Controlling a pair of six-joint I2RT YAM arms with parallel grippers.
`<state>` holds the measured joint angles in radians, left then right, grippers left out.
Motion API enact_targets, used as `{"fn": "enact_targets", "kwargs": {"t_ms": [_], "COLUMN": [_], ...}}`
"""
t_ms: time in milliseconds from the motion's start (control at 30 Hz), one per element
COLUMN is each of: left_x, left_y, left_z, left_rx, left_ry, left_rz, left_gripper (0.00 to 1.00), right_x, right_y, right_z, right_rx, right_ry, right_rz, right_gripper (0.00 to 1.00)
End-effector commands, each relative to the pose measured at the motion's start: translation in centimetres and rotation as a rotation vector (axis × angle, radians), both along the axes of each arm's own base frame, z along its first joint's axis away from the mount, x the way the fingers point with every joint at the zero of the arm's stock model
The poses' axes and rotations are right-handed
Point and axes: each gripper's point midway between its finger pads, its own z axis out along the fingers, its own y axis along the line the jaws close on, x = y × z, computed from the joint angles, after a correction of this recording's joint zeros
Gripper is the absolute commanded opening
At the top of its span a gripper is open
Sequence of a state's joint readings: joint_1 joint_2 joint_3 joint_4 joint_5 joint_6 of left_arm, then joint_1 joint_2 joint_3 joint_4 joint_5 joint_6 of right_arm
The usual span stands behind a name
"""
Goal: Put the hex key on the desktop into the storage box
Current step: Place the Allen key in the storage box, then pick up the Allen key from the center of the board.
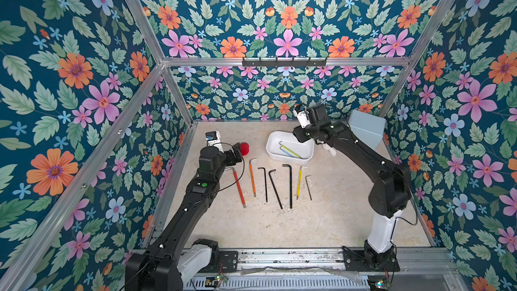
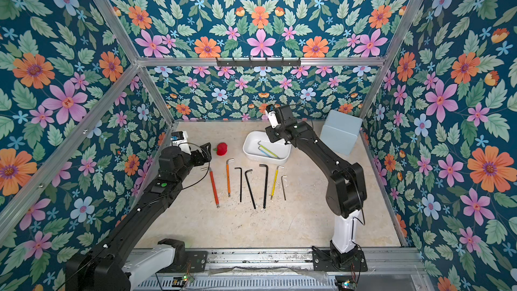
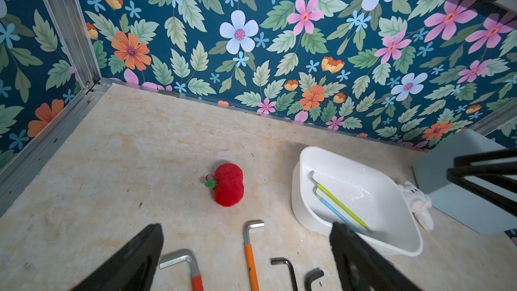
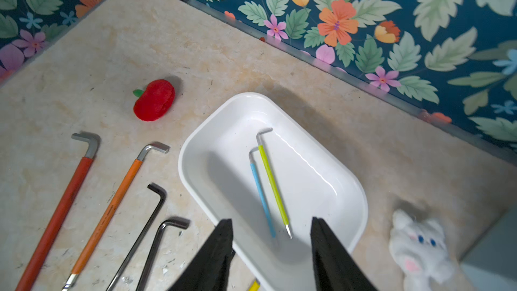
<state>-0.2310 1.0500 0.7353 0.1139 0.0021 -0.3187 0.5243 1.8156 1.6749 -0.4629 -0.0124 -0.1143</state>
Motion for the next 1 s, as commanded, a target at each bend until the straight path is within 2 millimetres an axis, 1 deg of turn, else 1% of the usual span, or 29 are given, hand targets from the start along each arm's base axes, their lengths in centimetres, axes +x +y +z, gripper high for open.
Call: {"fn": "enact_targets", "kwargs": {"t_ms": [0, 67, 133, 267, 367, 433, 567, 667, 967], "left_x": [0.0, -0.1, -0.1, 0.0, 0.1, 0.1, 0.0, -0.1, -0.2], "left_y": [-0.4, -0.6, -0.7, -0.8, -0.9, -0.8, -0.8, -0.9, -0.8], "left_z": [0.4, 0.4, 0.5, 0.5, 0.3, 0.2, 0.2, 0.2, 0.0], "left_rx": [-0.012, -0.012, -0.012, -0.019, -0.021, -0.022, -0.023, -0.023, -0.019], "left_ry": [-0.015, -0.018, -0.02, -0.013, -0.003, 0.003, 0.007, 0.01, 0.016], "left_rz": [-0.022, -0.033, -0.041, -0.039, -0.042, -0.042, -0.043, -0.045, -0.042], "left_gripper": [0.99, 0.99, 0.99, 0.99, 0.99, 1.0, 0.99, 0.99, 0.99], "right_x": [-1.3, -3.9, -6.0, -9.8, -11.9, -13.0, -14.4, -14.8, -14.6], "right_y": [-2.8, -4.7, -6.1, -8.0, -9.1, -9.4, -9.3, -8.7, -6.6], "right_z": [1.4, 1.5, 0.4, -2.8, -5.7, -7.6, -11.1, -12.8, -16.2], "right_rx": [0.07, 0.086, 0.093, 0.095, 0.079, 0.072, 0.081, 0.091, 0.019], "right_ry": [-0.024, 0.004, 0.052, 0.179, 0.271, 0.323, 0.409, 0.453, 0.515], "right_rz": [-0.175, -0.223, -0.265, -0.331, -0.373, -0.385, -0.396, -0.391, -0.374], "right_gripper": [0.53, 0.55, 0.57, 0.58, 0.58, 0.58, 0.58, 0.58, 0.54]}}
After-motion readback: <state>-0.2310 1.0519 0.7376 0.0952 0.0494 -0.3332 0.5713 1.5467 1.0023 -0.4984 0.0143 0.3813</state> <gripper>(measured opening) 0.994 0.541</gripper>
